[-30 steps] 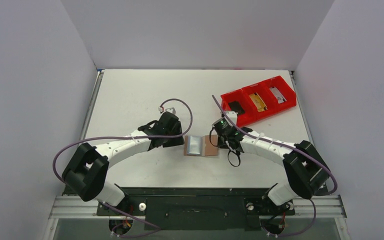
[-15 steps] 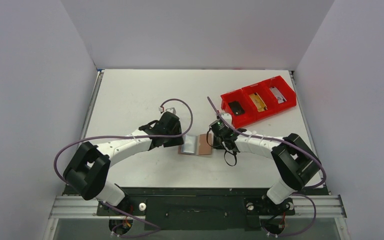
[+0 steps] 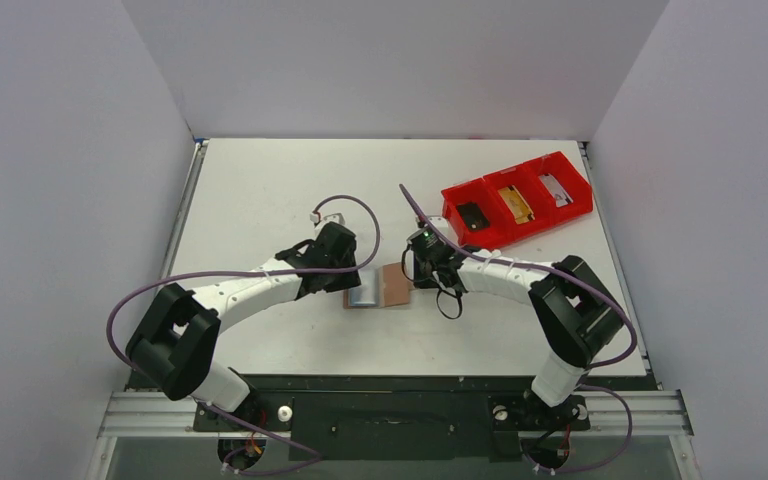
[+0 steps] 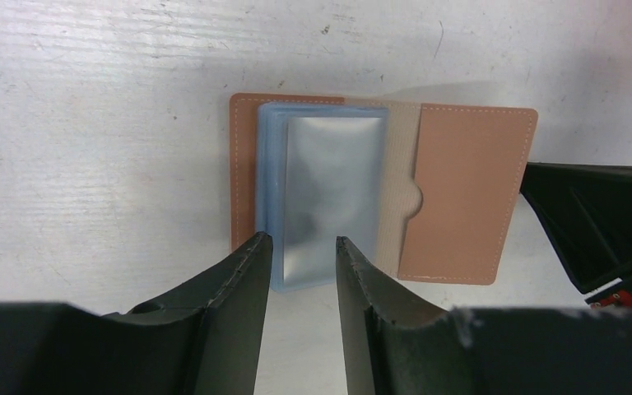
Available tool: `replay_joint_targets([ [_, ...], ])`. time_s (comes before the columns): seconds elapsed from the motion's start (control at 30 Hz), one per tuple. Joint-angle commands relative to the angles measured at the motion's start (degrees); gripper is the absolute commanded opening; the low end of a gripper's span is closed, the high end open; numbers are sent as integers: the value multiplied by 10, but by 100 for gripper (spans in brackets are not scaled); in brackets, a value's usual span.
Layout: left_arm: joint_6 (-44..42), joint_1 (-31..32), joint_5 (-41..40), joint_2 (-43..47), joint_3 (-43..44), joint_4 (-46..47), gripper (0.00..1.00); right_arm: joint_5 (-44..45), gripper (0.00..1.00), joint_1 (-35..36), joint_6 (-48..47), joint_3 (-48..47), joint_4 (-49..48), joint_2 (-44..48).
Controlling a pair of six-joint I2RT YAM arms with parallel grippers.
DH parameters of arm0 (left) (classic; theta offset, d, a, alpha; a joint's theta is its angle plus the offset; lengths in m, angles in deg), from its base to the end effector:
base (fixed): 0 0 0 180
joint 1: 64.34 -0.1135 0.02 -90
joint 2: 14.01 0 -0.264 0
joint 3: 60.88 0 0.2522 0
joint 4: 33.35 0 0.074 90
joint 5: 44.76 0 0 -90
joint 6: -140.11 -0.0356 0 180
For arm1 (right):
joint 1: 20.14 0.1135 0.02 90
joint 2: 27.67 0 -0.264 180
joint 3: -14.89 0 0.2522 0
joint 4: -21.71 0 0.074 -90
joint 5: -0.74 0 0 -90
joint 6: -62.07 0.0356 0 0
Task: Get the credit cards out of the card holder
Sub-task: Open the card holder at the center of the board.
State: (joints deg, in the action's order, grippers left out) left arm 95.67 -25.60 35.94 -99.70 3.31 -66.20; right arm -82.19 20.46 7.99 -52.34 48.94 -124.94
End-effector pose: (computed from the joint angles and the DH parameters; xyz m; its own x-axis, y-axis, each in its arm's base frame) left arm 0.2364 -0.1823 0.1956 -0.8323 -0.2356 -0.5018 -0.0716 0.9433 -0.3242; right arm 0.2541 0.2120 0.1572 -0.8665 0.0241 -0.4986 -0.1074 0.9664 0.2333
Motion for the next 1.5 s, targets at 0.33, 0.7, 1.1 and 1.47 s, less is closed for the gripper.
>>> replay_joint_targets([
  [0.33, 14, -31, -37, 26, -21, 29, 30, 3, 43, 7, -4, -100, 102, 90],
  [0.7, 6, -48, -37, 23, -15, 25, 30, -29, 33, 91, 25, -197, 129, 69],
  [1.1, 6, -83, -5, 33, -49, 44, 27, -88, 18, 67, 46, -177, 65, -50],
  [1.47, 0, -66, 39, -14, -60, 88, 20, -103, 55, 55, 36, -128, -1, -96],
])
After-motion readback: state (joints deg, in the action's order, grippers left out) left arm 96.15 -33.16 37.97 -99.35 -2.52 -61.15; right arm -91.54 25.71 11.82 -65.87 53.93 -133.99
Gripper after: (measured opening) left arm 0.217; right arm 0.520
